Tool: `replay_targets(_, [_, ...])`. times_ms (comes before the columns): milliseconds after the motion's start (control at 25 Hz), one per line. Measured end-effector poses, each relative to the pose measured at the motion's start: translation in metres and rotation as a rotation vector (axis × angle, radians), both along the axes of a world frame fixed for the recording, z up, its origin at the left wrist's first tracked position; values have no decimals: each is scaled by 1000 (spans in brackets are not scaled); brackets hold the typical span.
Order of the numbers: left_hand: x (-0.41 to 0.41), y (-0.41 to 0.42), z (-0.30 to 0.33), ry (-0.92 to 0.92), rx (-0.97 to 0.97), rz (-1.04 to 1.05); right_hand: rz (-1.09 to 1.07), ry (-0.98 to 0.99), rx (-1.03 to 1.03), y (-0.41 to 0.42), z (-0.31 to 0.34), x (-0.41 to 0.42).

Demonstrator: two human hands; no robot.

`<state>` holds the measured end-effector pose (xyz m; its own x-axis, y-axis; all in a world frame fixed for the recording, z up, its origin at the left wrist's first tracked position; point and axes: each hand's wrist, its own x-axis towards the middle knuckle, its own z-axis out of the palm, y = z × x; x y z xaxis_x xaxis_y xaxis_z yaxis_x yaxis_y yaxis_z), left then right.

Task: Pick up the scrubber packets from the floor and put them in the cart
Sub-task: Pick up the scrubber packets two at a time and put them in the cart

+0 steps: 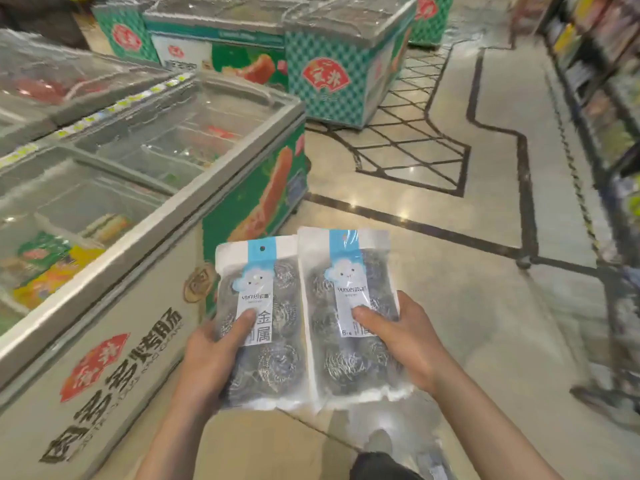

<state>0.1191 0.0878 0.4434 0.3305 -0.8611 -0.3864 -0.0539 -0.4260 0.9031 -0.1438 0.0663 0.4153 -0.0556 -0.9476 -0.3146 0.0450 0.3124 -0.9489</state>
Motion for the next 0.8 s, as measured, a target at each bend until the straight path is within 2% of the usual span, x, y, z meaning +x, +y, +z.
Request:
replay_targets(240, [-173, -121, 2, -52, -42, -342, -352, -16, 15, -33, 0, -163])
replay_targets(360, [-252, -173, -3, -1, -13, -462, -494, -16, 4, -47, 4, -233])
replay_targets(560, [-357, -257, -17, 6, 13, -637, -701, -31, 20, -82, -6, -311])
replay_targets(800, [-490, -388, -31, 6, -34, -881, -927, 12, 18, -164, -13, -406])
